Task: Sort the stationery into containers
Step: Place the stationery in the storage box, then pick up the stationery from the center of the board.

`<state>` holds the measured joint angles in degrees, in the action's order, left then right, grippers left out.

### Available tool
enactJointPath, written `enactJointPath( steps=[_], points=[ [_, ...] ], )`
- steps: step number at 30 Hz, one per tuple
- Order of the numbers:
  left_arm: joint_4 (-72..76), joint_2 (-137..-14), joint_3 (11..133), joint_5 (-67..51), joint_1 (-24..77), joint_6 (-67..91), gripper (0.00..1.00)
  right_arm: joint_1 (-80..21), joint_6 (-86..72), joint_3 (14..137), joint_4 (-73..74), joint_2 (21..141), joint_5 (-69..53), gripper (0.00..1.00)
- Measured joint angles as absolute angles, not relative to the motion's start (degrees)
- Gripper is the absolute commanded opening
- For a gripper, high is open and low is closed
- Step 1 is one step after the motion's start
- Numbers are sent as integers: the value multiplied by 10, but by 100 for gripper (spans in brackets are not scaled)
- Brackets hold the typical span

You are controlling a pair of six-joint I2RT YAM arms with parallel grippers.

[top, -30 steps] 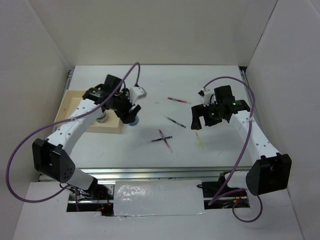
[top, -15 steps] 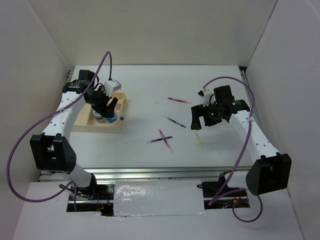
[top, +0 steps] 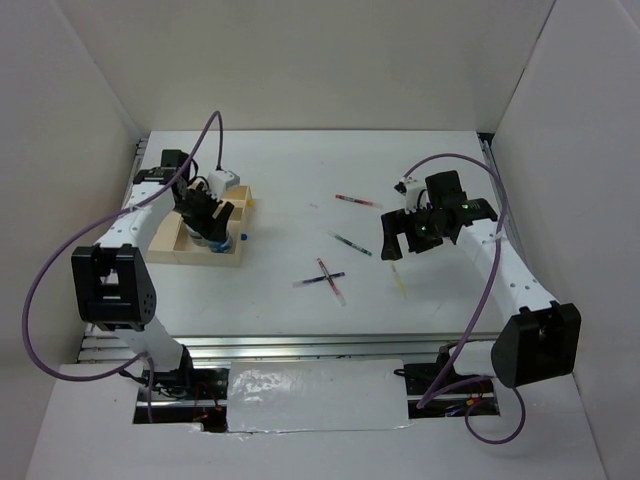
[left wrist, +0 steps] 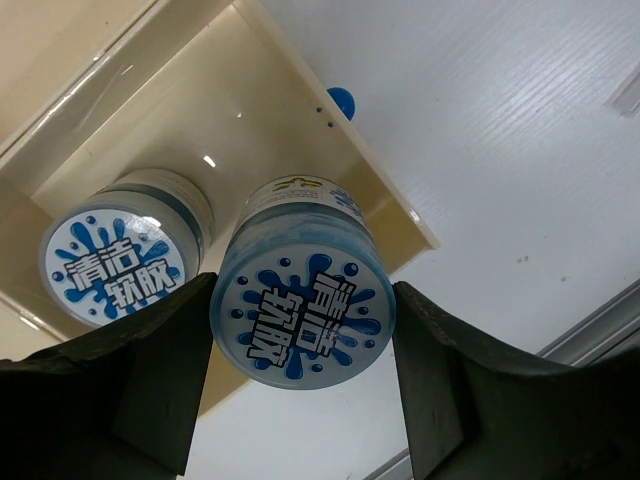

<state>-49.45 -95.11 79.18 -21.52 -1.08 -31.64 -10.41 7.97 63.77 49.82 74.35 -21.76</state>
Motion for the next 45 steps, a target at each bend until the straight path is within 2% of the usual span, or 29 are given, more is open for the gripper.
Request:
enactJointPath(
  steps=[4, 5, 11, 18, 19, 25, 27, 28, 34, 38, 40, 45],
  points=[
    [-481, -964, 778, -213, -11, -316, 23, -104, 80, 638, 498, 745, -217, 100],
    [-477, -965, 775, -212, -11, -316, 29, -104, 80, 638, 498, 745, -217, 100],
    [-468, -966, 764, -211, -11, -316, 49, -106, 80, 638, 499, 745, -216, 100],
    [-459, -966, 752, -211, -11, -316, 61, -109, 80, 638, 499, 745, -214, 100],
    [-458, -966, 752, -211, -11, -316, 66, -110, 80, 638, 499, 745, -214, 100],
    [-455, -966, 748, -210, -9, -316, 71, -111, 80, 638, 499, 745, -211, 100],
    [-455, -966, 748, -211, -9, -316, 81, -111, 80, 638, 499, 745, -211, 100],
    [-455, -966, 748, -211, -9, -316, 82, -111, 80, 638, 499, 745, -210, 100],
    [-459, -965, 748, -212, -8, -315, 84, -111, 80, 638, 498, 745, -203, 100],
    [-464, -957, 749, -211, -6, -315, 81, -111, 79, 638, 498, 745, -199, 99],
    [-473, -945, 756, -210, -6, -313, 77, -111, 77, 638, 496, 745, -190, 94],
    [-479, -887, 811, -210, -4, -293, 68, -86, 67, 651, 484, 748, -158, 70]
  ],
)
